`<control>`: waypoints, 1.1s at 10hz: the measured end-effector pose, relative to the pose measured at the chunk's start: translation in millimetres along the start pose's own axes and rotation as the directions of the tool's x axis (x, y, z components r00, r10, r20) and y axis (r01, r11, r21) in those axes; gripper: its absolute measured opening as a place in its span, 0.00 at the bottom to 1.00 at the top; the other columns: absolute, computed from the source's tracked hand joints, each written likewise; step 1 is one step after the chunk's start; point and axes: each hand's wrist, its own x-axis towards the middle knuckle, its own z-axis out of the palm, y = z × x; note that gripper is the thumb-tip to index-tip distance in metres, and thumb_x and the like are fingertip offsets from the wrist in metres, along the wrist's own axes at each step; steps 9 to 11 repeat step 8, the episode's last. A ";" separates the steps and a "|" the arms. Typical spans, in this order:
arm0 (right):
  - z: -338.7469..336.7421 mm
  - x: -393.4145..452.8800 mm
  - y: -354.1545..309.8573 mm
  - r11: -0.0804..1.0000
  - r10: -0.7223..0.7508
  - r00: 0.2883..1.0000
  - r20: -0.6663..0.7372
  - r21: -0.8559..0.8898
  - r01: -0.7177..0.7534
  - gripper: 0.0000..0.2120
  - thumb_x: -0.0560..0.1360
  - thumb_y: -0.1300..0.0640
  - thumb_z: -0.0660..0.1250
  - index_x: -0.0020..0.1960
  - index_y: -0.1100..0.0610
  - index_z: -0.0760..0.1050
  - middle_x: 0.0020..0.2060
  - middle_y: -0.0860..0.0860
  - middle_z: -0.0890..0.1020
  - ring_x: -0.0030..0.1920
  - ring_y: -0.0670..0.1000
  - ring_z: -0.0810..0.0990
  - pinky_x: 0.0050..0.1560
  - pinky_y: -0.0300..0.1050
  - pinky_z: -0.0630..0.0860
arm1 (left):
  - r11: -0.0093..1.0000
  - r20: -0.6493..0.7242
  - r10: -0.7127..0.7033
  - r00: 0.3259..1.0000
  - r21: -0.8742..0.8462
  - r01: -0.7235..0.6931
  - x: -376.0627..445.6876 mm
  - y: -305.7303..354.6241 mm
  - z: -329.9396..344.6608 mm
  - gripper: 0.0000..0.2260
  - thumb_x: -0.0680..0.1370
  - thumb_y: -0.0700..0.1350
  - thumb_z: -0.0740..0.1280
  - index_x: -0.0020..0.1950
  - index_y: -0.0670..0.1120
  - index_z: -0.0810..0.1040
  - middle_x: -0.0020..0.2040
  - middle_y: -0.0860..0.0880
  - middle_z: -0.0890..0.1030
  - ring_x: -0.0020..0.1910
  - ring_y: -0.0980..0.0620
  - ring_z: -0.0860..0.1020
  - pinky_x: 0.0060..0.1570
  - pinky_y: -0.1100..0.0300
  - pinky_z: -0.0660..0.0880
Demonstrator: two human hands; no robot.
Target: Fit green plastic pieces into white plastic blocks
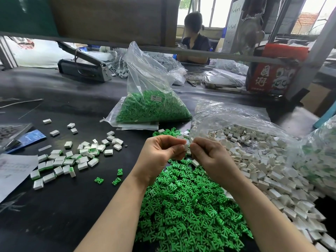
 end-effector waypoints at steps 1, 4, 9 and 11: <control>-1.3 -1.1 -0.9 1.000 -0.020 0.999 0.027 0.011 0.019 0.14 0.80 0.59 0.64 0.36 0.53 0.70 0.26 0.42 0.71 0.26 0.40 0.66 0.27 0.34 0.64 | 1.000 0.004 0.005 1.000 0.001 -0.005 -0.1 -1.0 -0.1 0.08 0.74 0.30 0.69 0.44 0.42 0.84 0.37 0.46 0.85 0.34 0.53 0.82 0.38 0.65 0.78; -2.3 -0.4 -0.6 0.998 -0.020 0.999 0.027 -0.061 0.022 0.15 0.81 0.58 0.64 0.35 0.52 0.70 0.26 0.44 0.71 0.25 0.40 0.66 0.26 0.34 0.63 | 0.999 -0.001 -0.014 1.000 0.033 0.014 1.5 -4.4 -1.4 0.07 0.74 0.32 0.71 0.46 0.42 0.85 0.40 0.44 0.86 0.36 0.52 0.83 0.39 0.65 0.78; -29.4 -0.6 -7.7 0.901 0.294 0.875 0.385 -0.418 -0.119 0.04 0.75 0.49 0.71 0.43 0.45 0.83 0.29 0.42 0.82 0.28 0.39 0.77 0.31 0.32 0.72 | 0.864 0.068 -0.201 0.977 0.482 0.144 2.2 -3.3 0.7 0.03 0.76 0.42 0.72 0.46 0.45 0.87 0.43 0.48 0.85 0.43 0.54 0.81 0.47 0.62 0.76; -29.4 -0.6 -7.7 0.901 0.294 0.875 0.385 -0.418 -0.119 0.04 0.75 0.49 0.71 0.43 0.45 0.83 0.29 0.42 0.82 0.28 0.39 0.77 0.31 0.32 0.72 | 0.864 0.068 -0.201 0.977 0.482 0.144 2.2 -3.3 0.7 0.03 0.76 0.42 0.72 0.46 0.45 0.87 0.43 0.48 0.85 0.43 0.54 0.81 0.47 0.62 0.76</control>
